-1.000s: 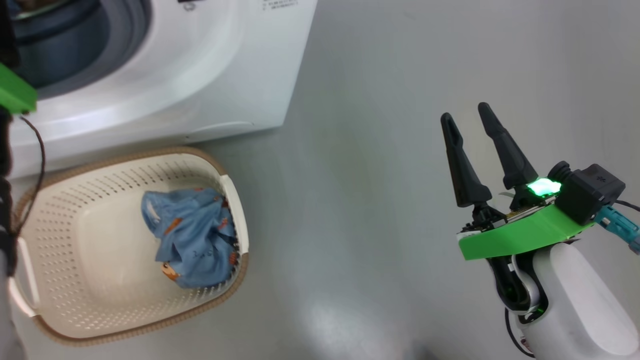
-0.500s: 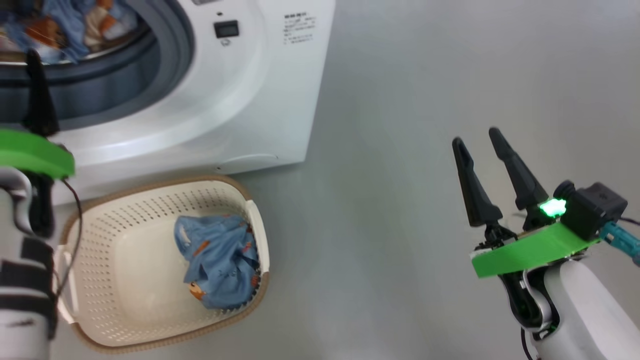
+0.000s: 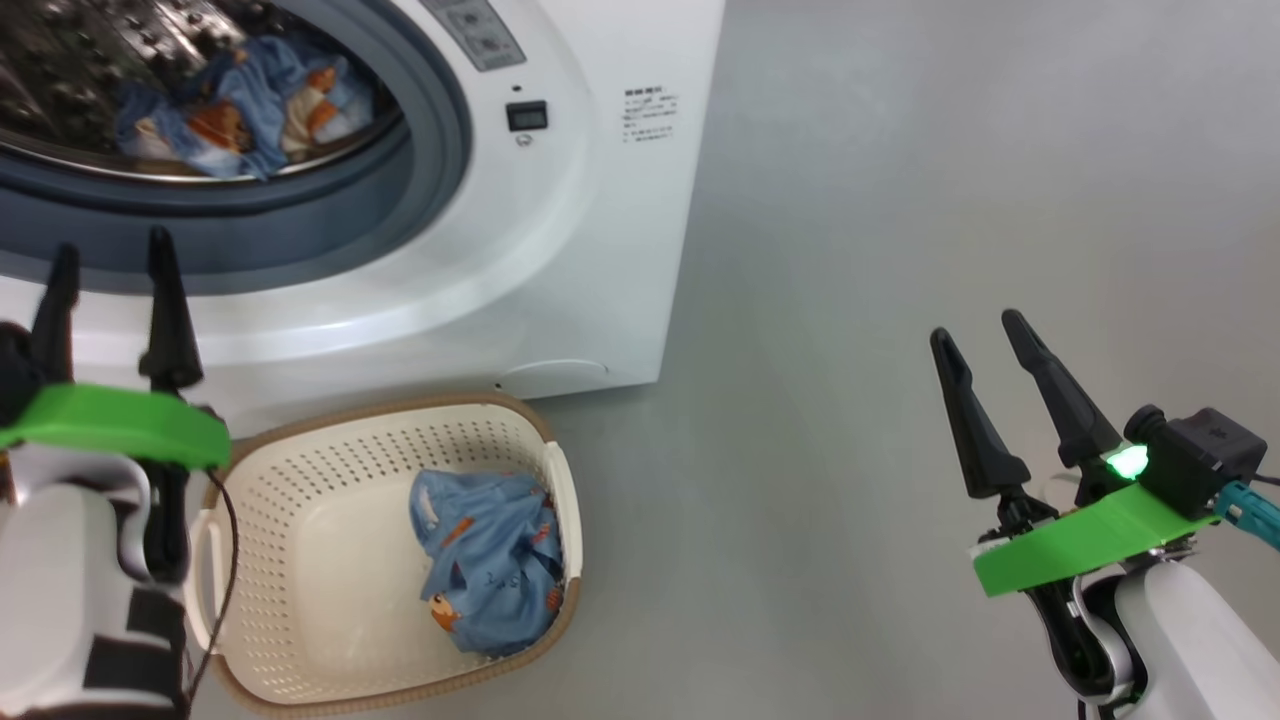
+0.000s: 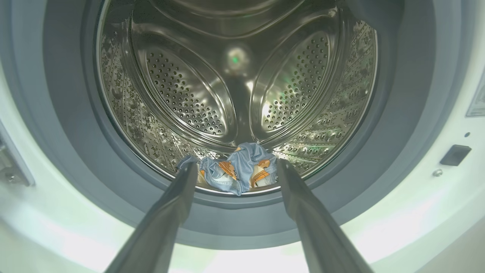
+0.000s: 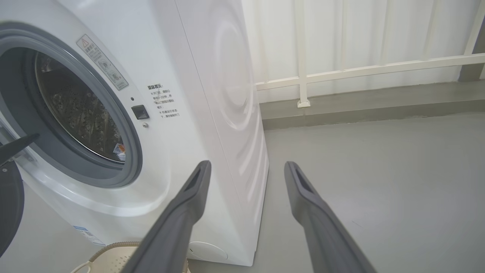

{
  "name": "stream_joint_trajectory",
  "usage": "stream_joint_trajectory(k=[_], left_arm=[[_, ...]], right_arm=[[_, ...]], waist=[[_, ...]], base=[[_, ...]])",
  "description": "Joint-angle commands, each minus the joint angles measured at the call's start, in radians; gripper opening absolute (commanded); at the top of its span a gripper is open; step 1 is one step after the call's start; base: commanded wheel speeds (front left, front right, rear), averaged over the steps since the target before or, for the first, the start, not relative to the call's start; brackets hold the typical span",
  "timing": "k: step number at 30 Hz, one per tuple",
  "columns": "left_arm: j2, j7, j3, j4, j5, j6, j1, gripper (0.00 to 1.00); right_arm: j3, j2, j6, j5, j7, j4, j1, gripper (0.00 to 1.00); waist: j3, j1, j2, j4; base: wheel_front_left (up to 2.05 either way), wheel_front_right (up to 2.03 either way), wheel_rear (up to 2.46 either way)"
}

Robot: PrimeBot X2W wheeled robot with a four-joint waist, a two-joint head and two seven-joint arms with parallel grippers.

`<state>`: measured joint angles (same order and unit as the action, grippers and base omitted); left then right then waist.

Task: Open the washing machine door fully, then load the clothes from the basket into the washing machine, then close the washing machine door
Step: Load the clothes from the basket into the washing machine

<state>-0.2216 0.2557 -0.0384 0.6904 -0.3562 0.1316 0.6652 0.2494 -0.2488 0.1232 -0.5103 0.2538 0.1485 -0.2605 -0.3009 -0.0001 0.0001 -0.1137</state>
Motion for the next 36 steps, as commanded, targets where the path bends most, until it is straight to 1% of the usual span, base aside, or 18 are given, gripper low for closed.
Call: stream_joint_trajectory(k=[1,17,25,36], left_arm=[[-0.036,0.006,-0.031,-0.037,0.019,-0.001,-0.021,1.00],[0.035,0.006,-0.045,-0.205,0.077,-0.001,-0.230,1.00],[0.049,0.006,-0.054,-0.259,0.092,-0.001,-0.318,1.00],[0.078,0.006,-0.093,-0.344,0.097,-0.001,-0.445,1.00]], right_arm=[[0.007,-0.013,0.008,-0.014,0.008,-0.017,0.017,1.00],[-0.024,-0.034,0.008,-0.017,0.008,-0.025,0.089,1.00],[-0.034,-0.038,0.008,-0.017,0.008,-0.025,0.115,1.00],[-0.050,-0.041,0.008,-0.017,0.008,-0.029,0.160,1.00]], waist=[[0.019,0.0001,-0.0001,0.014],[0.075,0.0001,-0.0001,0.061],[0.101,0.0001,-0.0001,0.072],[0.140,0.0001,-0.0001,0.083]], base=[[0.00,0.00,0.00],[0.00,0.00,0.00],[0.00,0.00,0.00],[0.00,0.00,0.00]])
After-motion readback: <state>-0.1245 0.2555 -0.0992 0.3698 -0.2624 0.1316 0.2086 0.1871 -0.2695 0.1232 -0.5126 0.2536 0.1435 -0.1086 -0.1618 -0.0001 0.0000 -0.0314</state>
